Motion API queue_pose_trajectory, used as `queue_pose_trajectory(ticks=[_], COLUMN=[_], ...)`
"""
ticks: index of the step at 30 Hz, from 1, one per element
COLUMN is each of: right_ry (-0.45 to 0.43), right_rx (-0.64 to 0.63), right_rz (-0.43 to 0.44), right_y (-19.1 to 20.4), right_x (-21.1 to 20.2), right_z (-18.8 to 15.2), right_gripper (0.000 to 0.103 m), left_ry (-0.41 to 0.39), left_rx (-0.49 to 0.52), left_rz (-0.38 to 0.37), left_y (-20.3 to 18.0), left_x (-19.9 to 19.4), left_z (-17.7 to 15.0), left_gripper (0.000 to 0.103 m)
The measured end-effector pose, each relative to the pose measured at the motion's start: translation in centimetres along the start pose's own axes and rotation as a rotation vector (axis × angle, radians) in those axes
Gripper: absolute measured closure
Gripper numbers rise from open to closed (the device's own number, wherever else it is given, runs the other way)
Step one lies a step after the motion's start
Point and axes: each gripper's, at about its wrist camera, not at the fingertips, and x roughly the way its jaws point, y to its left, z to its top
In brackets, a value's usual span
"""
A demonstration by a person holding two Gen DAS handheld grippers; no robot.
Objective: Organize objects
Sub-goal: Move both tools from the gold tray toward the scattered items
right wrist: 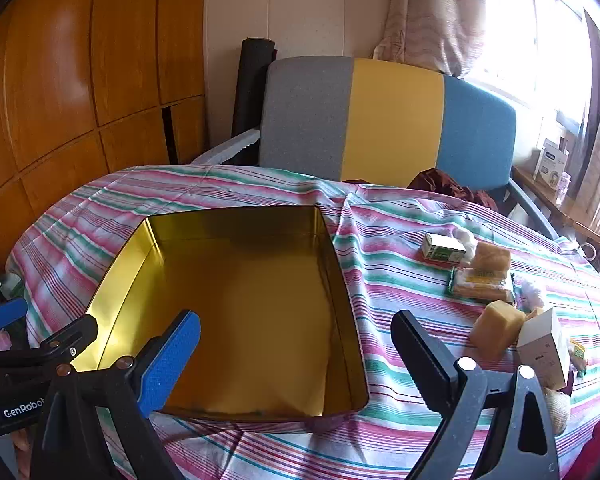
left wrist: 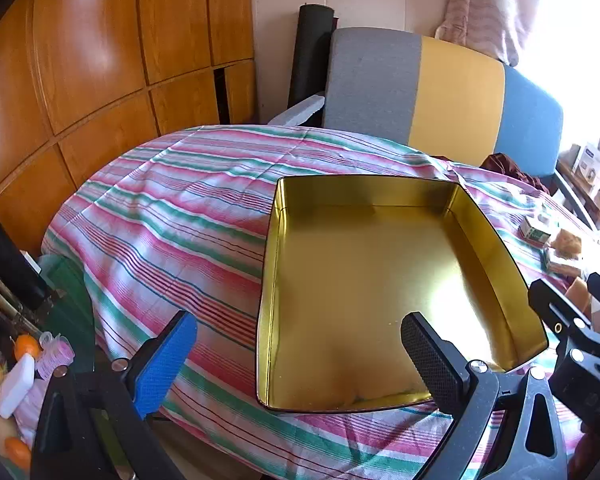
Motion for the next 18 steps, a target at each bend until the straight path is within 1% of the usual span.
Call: queue_pose_trajectory(ticks=[8,13,18], right_ry=[-0.003,-0.004,-0.003], right_rx=[0.030,0.062,0.092], right_rz=[-0.012,-0.039,-0.082], right_y=[-1.6,-3.6,-6.3], right_x=[-0.3,-0.5,-0.9], right_z=[-0.2,-0.1,-0.1], right_gripper=[0.005,0.005,0.005], left_ry=[-0.010,-0.011,-0.010], left_rx=[0.044,0.076,0.100], left_rz=[-0.001,-0.043,-0.122], left_y=[-1.3,-2.6,-4.5], left_x=[-0.7,-0.9,-0.9], left_z=[0.1,0.5,0.9], left_gripper=[0.000,0.000,0.000])
